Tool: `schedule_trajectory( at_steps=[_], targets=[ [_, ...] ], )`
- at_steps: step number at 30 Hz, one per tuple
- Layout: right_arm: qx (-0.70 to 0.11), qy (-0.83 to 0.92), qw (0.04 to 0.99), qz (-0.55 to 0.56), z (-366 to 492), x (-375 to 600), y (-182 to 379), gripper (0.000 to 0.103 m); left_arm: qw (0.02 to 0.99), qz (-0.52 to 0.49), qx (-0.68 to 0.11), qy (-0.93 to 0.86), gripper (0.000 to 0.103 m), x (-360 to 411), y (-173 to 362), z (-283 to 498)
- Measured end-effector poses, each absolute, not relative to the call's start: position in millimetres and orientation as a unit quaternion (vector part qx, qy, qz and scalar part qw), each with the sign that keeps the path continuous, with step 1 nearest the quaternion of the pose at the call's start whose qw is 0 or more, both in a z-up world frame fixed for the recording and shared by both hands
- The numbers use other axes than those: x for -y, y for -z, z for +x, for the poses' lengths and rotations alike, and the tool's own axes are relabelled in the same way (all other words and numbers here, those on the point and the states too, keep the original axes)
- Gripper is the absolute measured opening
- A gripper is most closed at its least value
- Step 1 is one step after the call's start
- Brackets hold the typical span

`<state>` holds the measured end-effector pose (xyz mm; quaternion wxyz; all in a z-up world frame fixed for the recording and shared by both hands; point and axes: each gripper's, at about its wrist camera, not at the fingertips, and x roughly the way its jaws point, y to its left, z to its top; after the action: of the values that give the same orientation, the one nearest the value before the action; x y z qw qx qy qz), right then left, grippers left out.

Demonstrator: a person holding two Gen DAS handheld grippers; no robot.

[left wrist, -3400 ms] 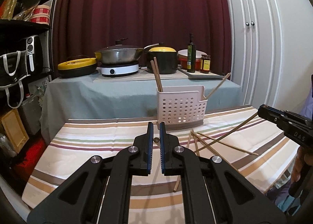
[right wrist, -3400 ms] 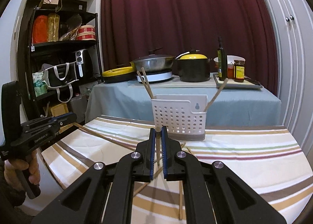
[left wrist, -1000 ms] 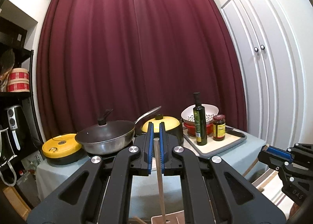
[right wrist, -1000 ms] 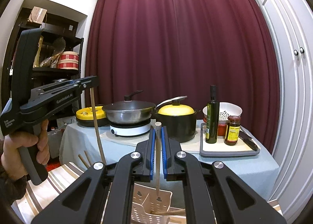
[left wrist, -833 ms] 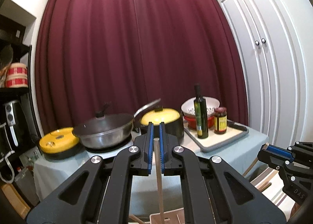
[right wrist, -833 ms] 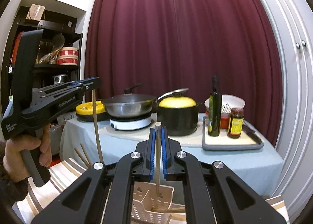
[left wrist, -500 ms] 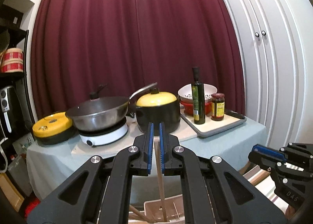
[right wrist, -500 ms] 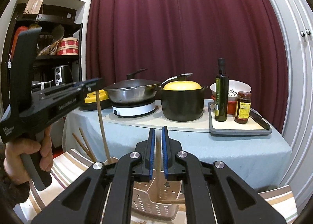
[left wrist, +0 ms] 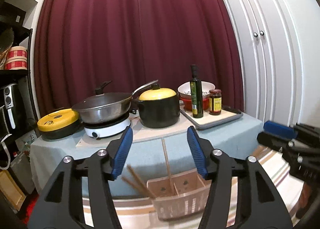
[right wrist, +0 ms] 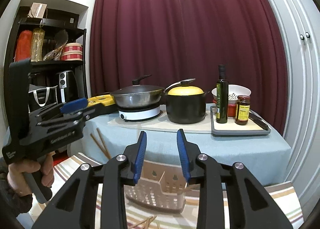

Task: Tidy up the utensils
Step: 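Open the left gripper while the right gripper opens, dropping chopsticks into the caddy, then move both grippers back down to the remaining chopsticks on the cloth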

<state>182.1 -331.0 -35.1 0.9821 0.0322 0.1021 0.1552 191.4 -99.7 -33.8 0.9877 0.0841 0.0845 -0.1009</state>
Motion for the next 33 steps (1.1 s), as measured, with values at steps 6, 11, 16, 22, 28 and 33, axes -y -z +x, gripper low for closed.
schedule_trajectory(
  at_steps=[6,11,16,22,28,33],
  targets=[
    [-0.125,-0.142,0.981,0.037,148,336,57,0.032,0.984,0.095,-0.118,0.096,0.059,87,71,151],
    [-0.156,-0.130,0.978,0.038,116,334,94,0.032,0.979,0.093,-0.157,0.095,0.059,73,111,123],
    [-0.189,-0.123,0.973,0.047,84,330,139,0.032,0.973,0.088,-0.196,0.086,0.059,60,153,99],
    [-0.240,-0.132,0.960,0.057,56,320,196,0.032,0.959,0.088,-0.251,0.094,0.056,52,206,78],
    [-0.275,-0.147,0.949,0.041,46,304,229,0.032,0.949,0.093,-0.283,0.106,0.050,52,243,65],
    [-0.299,-0.140,0.943,0.032,46,298,241,0.032,0.941,0.083,-0.307,0.112,0.043,49,262,63]
  ],
)
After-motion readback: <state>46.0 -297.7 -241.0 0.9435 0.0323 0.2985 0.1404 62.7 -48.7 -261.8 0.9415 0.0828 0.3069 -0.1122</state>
